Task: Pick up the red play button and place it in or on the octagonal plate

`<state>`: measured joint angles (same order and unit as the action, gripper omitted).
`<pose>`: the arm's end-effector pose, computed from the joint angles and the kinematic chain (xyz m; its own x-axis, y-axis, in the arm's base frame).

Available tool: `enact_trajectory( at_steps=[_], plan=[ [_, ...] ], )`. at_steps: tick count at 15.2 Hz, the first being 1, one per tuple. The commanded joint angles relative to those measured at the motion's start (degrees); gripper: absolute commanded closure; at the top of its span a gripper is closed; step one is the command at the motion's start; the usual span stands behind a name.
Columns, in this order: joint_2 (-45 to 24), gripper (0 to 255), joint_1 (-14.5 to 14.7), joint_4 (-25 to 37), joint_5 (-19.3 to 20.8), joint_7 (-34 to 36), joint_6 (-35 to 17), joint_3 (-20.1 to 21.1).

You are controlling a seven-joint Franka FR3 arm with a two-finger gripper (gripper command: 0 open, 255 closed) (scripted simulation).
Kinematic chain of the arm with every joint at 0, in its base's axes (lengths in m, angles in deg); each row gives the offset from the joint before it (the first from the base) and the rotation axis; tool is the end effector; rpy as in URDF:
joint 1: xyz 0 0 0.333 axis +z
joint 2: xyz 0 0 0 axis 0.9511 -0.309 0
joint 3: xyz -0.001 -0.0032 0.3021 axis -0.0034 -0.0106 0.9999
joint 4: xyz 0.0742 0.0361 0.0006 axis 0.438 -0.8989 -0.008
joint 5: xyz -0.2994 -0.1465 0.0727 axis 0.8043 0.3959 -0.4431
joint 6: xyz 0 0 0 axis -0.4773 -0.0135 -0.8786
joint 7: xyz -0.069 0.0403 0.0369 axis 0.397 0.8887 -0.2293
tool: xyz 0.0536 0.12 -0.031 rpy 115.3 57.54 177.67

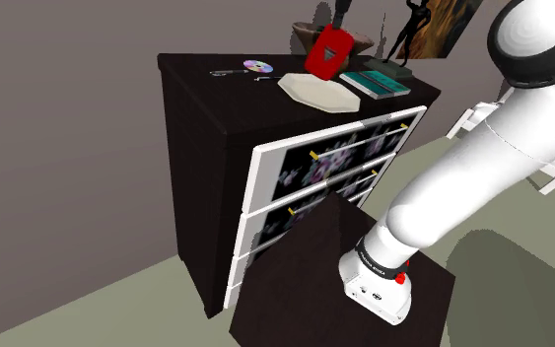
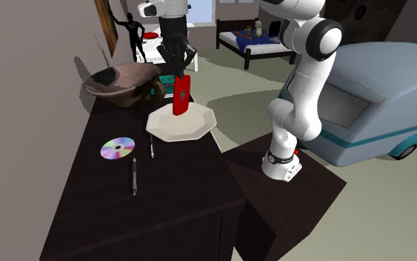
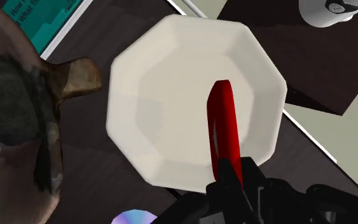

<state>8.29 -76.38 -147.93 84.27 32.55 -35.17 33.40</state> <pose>0.3960 -0.1465 0.6673 0.8192 0.5705 -0.0579 0.5721 -0.8201 0.0134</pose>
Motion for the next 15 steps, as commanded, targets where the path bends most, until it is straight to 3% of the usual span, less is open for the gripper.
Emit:
enact_trajectory(
  at_steps=[1,3,15],
  plan=[
    [0.8,255,-1.1,0.3,0.5,-3.0,0.8,-1.6],
    [1.2,255,-2.5,0.6,1.1,-6.6,1.3,-3.7],
    [6.1,255,-2.6,-14.2,2.1,-5.0,-8.7,-3.3]
  ],
)
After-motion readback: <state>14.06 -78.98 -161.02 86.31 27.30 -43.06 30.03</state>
